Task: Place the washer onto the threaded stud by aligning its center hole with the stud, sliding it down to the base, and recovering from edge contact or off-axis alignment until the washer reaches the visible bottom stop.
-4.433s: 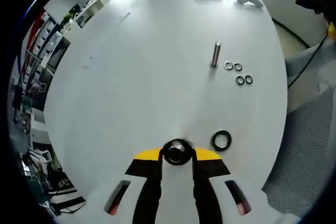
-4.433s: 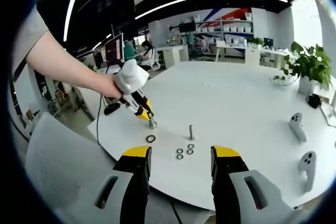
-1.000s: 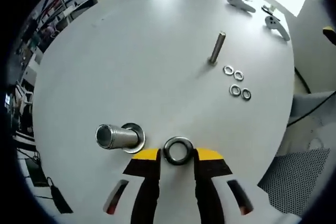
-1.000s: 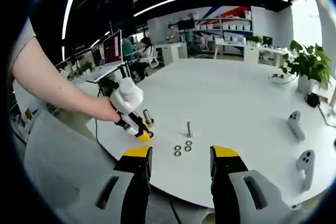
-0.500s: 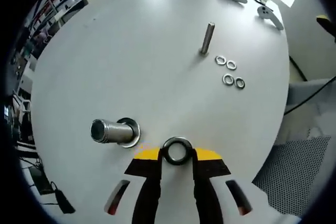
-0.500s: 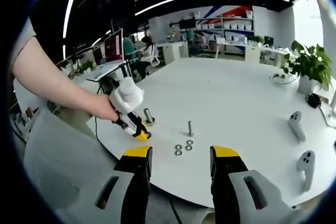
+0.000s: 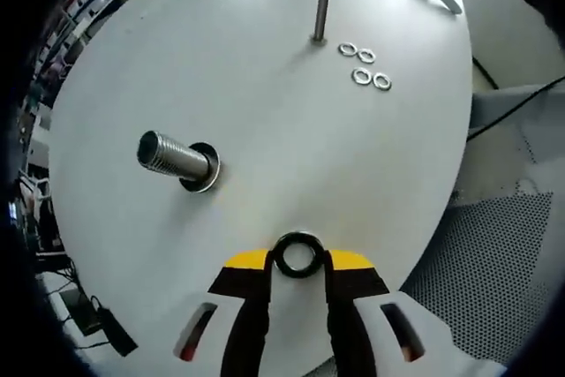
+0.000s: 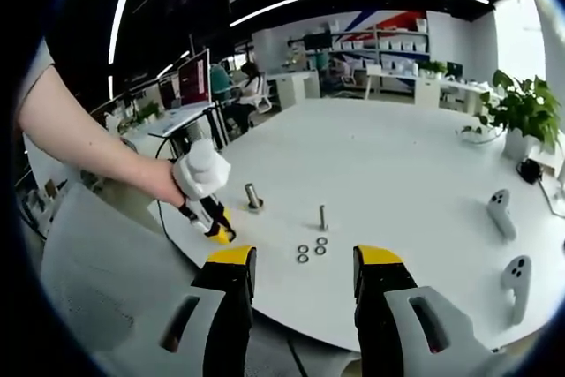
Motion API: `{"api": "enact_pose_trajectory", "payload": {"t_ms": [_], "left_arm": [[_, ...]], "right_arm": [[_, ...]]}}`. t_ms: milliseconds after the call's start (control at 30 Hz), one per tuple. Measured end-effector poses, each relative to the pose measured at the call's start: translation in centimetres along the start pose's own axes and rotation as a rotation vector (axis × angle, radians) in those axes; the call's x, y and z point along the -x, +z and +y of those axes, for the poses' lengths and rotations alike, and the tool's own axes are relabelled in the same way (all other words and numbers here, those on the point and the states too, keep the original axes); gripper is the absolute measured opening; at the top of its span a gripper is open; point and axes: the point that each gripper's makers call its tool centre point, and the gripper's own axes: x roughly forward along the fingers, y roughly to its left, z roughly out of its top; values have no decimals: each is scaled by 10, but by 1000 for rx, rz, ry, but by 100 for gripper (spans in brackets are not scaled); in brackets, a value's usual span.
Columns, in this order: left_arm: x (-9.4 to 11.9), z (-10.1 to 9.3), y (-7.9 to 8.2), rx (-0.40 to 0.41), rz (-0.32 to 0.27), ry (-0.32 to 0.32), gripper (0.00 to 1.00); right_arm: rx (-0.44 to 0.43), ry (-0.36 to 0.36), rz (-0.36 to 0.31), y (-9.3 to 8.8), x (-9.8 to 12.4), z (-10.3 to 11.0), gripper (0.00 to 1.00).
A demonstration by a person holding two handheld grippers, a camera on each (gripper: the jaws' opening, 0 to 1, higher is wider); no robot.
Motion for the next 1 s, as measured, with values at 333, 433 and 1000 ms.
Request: {"api": "enact_pose_trajectory", "payload": {"t_ms": [333,433,1000], "left_arm": [[0,-2,-1,-20,16,-4,26],[0,2,-1,-20,6,-7,22],[1,3,0,-2,-97,1,20]], "right_arm": [[4,5,3,-1,0,2,46],[14,9,10,-1,-1,3,46],[7,13,17,-2,-1,3,46]]}}
